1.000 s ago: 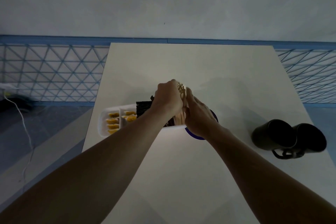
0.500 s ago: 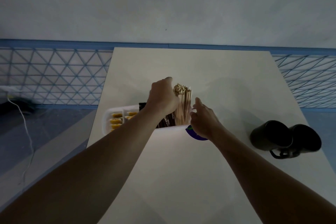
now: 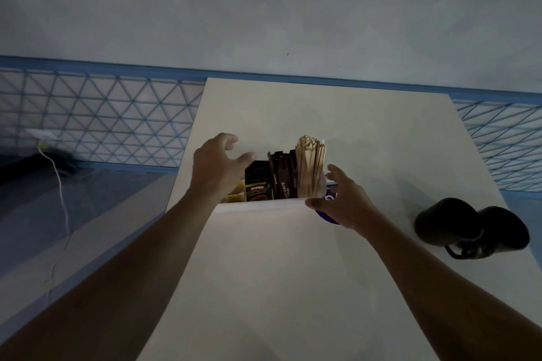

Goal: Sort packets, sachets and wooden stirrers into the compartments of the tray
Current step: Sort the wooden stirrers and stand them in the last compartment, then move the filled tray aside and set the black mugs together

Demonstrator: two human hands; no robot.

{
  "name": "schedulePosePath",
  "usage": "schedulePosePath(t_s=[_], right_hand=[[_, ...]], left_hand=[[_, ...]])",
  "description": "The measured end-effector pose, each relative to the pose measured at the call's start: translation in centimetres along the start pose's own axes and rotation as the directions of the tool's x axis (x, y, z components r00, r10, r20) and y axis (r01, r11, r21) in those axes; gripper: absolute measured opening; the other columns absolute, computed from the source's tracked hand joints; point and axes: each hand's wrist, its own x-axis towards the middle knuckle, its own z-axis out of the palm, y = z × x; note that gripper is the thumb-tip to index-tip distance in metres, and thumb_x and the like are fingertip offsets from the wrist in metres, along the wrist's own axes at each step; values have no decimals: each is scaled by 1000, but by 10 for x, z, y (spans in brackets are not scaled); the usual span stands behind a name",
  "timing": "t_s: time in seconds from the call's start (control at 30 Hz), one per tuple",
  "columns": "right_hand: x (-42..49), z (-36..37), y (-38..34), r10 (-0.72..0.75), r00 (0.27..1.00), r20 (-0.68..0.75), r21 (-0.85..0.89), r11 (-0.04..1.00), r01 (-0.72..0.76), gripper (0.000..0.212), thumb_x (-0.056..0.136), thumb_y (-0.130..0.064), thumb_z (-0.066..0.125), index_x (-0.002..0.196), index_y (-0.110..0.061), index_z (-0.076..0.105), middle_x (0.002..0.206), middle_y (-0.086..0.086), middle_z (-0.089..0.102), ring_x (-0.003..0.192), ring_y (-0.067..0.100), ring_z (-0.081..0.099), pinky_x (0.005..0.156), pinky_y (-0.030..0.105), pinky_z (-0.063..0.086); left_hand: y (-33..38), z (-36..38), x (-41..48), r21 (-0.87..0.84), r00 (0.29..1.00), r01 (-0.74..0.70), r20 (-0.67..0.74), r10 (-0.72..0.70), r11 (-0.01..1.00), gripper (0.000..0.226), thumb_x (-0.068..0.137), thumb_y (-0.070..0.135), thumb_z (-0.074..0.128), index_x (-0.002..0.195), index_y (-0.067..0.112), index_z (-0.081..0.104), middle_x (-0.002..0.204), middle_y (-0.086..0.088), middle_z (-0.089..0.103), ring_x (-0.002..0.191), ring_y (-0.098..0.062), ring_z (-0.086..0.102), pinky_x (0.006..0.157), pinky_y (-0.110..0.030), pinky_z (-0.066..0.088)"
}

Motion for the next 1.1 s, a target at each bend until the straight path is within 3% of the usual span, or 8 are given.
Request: schedulePosePath(t_s=[0.1, 0.2, 0.3, 0.4, 0.53, 0.67, 0.83, 1.1], right_hand=[[-1, 7, -4, -23, 1000, 13, 22, 999, 23, 115, 63, -51, 89, 154, -26, 24, 152, -1, 45, 133, 25, 50, 104, 45, 47], [0, 14, -9, -64, 998, 8, 95, 994, 63, 106, 62, -40, 93, 147, -26, 30, 140, -4, 52, 123, 22, 54, 98, 41, 49], [2, 20, -15, -85, 996, -11, 131, 988, 86, 101, 57, -40, 94, 139, -29, 34, 132, -8, 55, 118, 19, 54, 93, 39, 48], [5, 25, -14, -72, 997, -23, 190, 979, 75, 103, 48, -49, 91, 133, -32, 36, 129, -5, 59, 116, 22, 57, 95, 47, 50], [8, 31, -10, -63, 997, -50, 219, 973, 73, 91, 46, -44, 93, 123, -31, 44, 118, -9, 63, 111, 19, 60, 90, 43, 52], [11, 34, -8, -47, 997, -65, 224, 973, 60, 85, 52, -35, 95, 121, -27, 47, 115, -7, 64, 107, 18, 61, 88, 41, 51], [12, 36, -8, -39, 996, -84, 217, 975, 56, 81, 54, -35, 96, 117, -26, 46, 110, -8, 64, 101, 16, 61, 78, 35, 50], [25, 26, -17, -37, 989, -145, 209, 976, 67, 83, 55, -37, 95, 121, -27, 46, 111, -12, 63, 99, 12, 61, 69, 24, 45]], left_hand=[[-27, -12, -5, 59, 997, 61, 35, -64, 996, 83, 74, 47, 80, 144, 21, 42, 141, -7, 49, 130, -24, 45, 99, -30, 38], [-51, -20, -11, 140, 985, 120, 103, -135, 983, 108, 66, 50, 85, 152, 22, 25, 152, -11, 32, 139, -30, 33, 111, -45, 34], [-68, -21, -19, 128, 973, 160, 149, -179, 979, 118, 61, 38, 91, 152, 16, 20, 150, -13, 29, 137, -31, 33, 107, -40, 35], [-81, -18, -25, 79, 963, 225, 135, -234, 971, 111, 53, 29, 96, 140, 14, 29, 139, -13, 44, 126, -31, 46, 96, -39, 44], [-97, -11, -28, 41, 946, 282, 152, -285, 958, 93, 49, 33, 97, 121, 12, 41, 115, -4, 61, 104, -26, 61, 85, -42, 53], [-113, -3, -24, 6, 940, 273, 209, -269, 962, 83, 38, 59, 88, 110, 28, 60, 99, 8, 71, 93, -12, 68, 77, -32, 56], [-119, 1, -23, -34, 956, 246, 172, -237, 969, 64, 57, 39, 92, 112, 24, 61, 98, 6, 70, 90, -9, 66, 65, -20, 47], [-108, 1, 9, -65, 962, 213, 189, -197, 975, 77, 47, 52, 90, 113, 26, 60, 100, 9, 71, 92, -8, 67, 72, -26, 54]])
